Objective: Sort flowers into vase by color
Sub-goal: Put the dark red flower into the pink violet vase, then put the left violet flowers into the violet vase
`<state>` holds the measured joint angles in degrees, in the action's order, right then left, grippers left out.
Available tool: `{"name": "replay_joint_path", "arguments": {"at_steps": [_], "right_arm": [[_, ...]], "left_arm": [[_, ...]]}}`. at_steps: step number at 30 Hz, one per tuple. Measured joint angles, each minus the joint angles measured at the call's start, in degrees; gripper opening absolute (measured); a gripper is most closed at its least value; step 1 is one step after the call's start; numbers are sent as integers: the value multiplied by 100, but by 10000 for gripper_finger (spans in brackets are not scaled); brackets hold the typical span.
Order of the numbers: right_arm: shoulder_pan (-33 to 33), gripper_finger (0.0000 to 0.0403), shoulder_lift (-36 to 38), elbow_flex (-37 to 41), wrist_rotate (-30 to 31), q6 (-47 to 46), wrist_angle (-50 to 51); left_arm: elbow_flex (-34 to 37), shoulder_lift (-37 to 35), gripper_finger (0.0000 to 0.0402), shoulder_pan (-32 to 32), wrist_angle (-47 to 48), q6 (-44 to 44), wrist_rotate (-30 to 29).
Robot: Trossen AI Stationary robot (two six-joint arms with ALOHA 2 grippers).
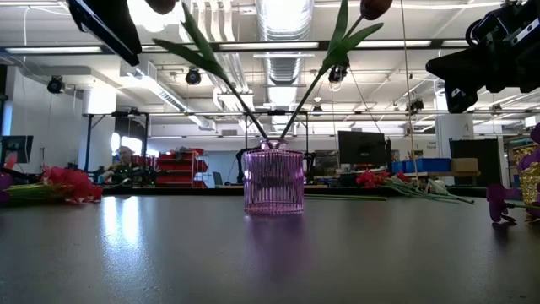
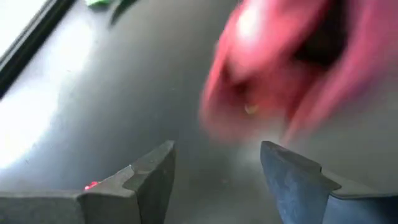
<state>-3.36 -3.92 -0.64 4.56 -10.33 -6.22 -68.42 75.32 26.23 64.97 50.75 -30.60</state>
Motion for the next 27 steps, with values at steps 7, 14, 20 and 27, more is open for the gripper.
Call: {"name": "replay_joint_path", "arguments": {"at_steps": [7,14,20,27], "right_arm": [[0,13,0,0,-2,0,-2],[0,13,0,0,0,0,-1],[0,13,0,0,-2,-2,-2],[1,13,0,0,0,0,0]], "left_arm": [[360,-401,220,368,350,1012,516],[1208,-489,220,1129,-92,2774,1629],[1721,-104,220,1808,-1037,4226,2784],[1773,604,220,2379,-1486,5323,3535]]}}
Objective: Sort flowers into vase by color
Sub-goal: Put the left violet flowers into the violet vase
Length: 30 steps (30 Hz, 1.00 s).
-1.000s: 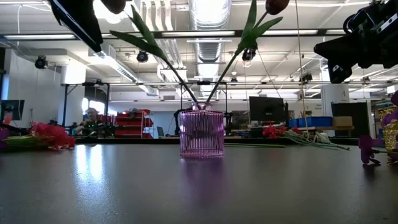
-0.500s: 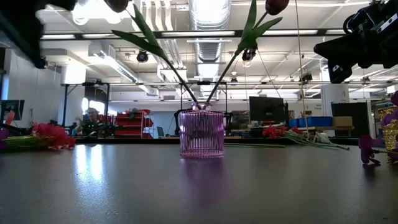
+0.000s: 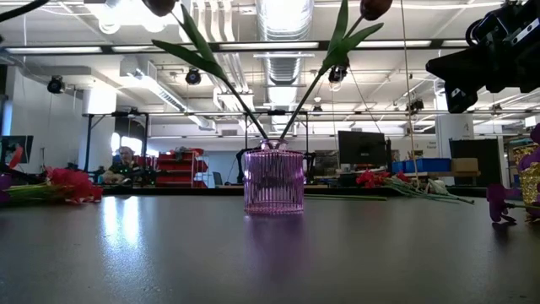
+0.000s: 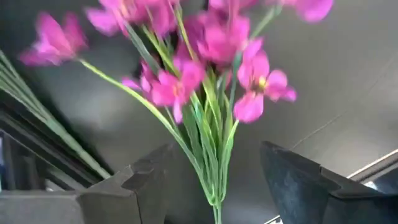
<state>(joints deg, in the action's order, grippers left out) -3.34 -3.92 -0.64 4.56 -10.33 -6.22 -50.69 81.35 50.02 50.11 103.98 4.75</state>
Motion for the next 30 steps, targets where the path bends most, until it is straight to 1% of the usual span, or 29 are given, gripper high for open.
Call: {"name": "replay_joint_path", "arguments": {"at_steps": [4,5,8,10,14,17,19,22,24,25,26,30], "right_arm": [[-1,13,0,0,0,-2,0],[0,13,0,0,-2,0,0],[-1,13,0,0,0,-1,-1],[-1,13,0,0,0,0,-1],[0,13,0,0,-2,0,-4],[-1,13,0,0,0,0,-2],[-1,13,0,0,0,0,-2],[1,13,0,0,0,-1,-2],[0,13,0,0,0,-1,-1],[0,13,0,0,-1,-1,-2],[0,13,0,0,-2,0,-2],[0,13,0,0,0,-2,0]], "left_arm": [[127,289,220,35,-745,72,83],[173,356,220,31,-805,79,181],[388,554,220,33,-747,136,774],[596,621,220,33,-977,195,1096],[1008,667,218,10,-1683,221,1320],[1114,667,200,11,-1817,192,1372],[1123,633,168,14,-1786,107,1365],[1028,566,95,24,-1702,-70,1105],[926,544,37,22,-1585,-258,757],[886,523,21,17,-1531,-377,515],[823,520,14,15,-1512,-466,308],[392,517,30,-31,-1552,-1056,-765]]}}
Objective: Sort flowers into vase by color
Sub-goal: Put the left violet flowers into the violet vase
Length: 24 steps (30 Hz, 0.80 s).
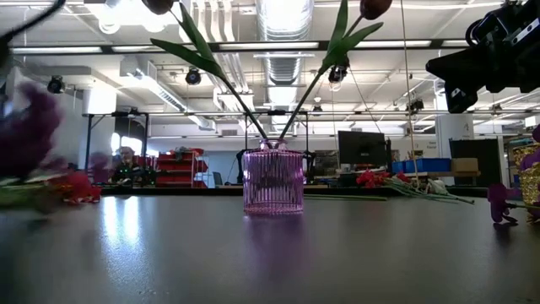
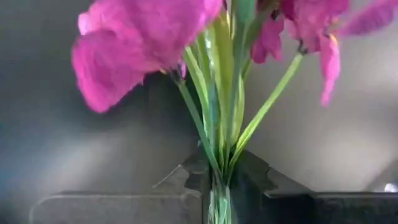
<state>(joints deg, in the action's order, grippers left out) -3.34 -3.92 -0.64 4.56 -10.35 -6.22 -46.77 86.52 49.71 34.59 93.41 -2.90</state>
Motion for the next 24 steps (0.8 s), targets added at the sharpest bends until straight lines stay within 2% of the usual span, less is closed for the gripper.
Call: {"name": "replay_joint_path", "arguments": {"at_steps": [6,10,15,18,21,24], "right_arm": [[0,13,0,0,-1,2,0],[-1,13,0,0,0,1,0],[1,13,0,0,0,2,-2],[-1,13,0,0,0,2,0],[-1,13,0,0,-1,2,0],[-1,13,0,0,0,2,-2]], "left_arm": [[-960,0,9,-181,-143,-1596,-2077],[-1446,0,7,-349,-1109,-3512,-3178],[-1514,34,8,-732,-3341,-6400,-3882],[-1424,149,8,-1130,-4579,-7794,-4253],[-1411,349,9,-1605,-5361,-8635,-4305],[-1411,592,9,-2074,-5817,-8930,-4264]]}}
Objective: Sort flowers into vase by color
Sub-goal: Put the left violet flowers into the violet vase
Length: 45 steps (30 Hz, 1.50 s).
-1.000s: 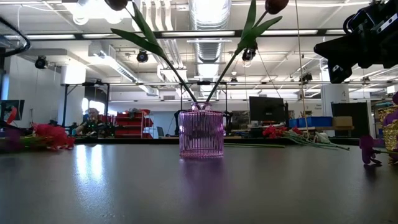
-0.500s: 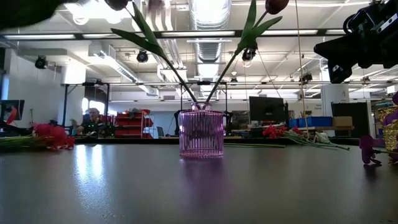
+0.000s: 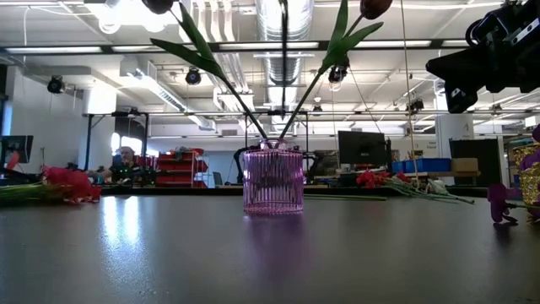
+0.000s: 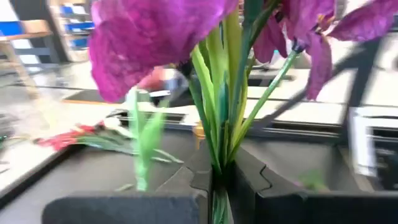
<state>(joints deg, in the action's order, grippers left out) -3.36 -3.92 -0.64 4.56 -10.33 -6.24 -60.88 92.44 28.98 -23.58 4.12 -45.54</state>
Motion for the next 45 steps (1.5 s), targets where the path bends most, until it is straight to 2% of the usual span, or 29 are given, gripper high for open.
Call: {"name": "replay_joint_path", "arguments": {"at_steps": [6,14,23,31,45], "right_arm": [[0,13,0,0,-1,0,1],[0,13,0,0,0,0,1],[2,13,0,0,0,0,2],[2,13,0,0,0,-2,2],[2,13,0,0,0,0,1]], "left_arm": [[-53,143,9,-593,48,-57,0],[-404,-219,9,-611,804,-220,-4],[-308,66,9,-753,838,-118,-296],[-220,117,9,-777,749,395,-308],[-284,129,9,-779,798,394,-341]]}}
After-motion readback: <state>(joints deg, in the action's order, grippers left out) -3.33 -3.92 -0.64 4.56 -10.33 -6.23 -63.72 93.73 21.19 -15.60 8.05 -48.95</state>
